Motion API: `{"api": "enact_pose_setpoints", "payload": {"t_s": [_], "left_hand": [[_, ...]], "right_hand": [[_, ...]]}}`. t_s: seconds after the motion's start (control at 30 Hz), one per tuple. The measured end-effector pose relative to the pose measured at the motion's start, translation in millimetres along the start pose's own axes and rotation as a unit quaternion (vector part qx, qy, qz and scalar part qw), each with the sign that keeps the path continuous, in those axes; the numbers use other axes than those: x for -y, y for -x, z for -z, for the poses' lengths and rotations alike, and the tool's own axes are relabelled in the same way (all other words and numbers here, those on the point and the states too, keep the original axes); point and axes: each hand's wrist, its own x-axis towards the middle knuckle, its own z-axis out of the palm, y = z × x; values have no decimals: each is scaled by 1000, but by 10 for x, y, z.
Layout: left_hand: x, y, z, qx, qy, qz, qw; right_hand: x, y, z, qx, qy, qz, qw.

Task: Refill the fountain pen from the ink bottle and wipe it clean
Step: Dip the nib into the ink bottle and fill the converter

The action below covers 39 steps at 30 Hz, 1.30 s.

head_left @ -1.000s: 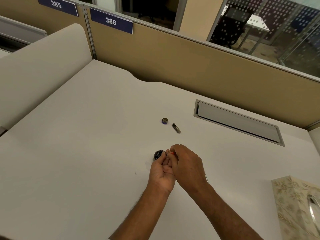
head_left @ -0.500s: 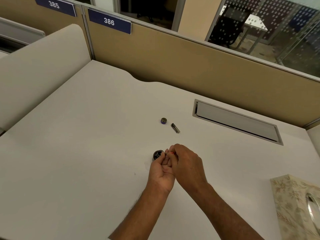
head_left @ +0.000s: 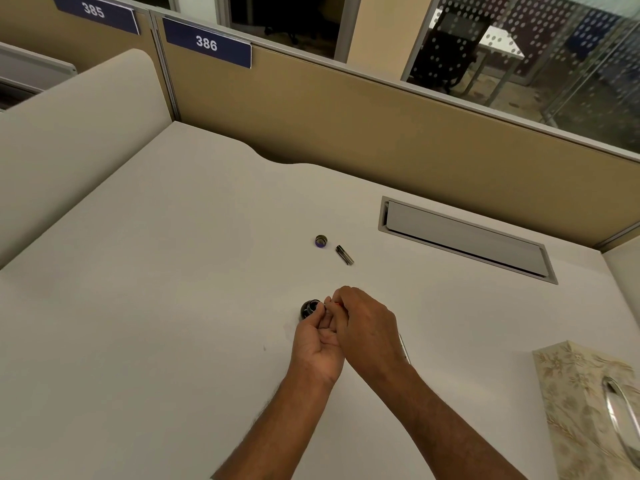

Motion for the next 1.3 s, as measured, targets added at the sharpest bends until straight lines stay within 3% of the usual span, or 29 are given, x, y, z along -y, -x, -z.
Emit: {"api": "enact_pose_setpoints", "payload": {"t_s": [0.67, 0.97, 1.17, 1.3], "left_hand": [[-14, -26, 22, 1, -13, 1, 1000], [1, -44, 13, -8, -12, -9, 1000], [1, -3, -17, -1, 12, 2, 1000], [11, 9, -26, 2, 30, 1, 1000]], "right_hand": [[-19, -10, -30, 1, -4, -15, 1000], [-23, -43, -84, -58, -1, -6, 998], [-60, -15, -45, -17, -22, -2, 1000], [-64, -20, -47, -34, -15, 6, 999]]}}
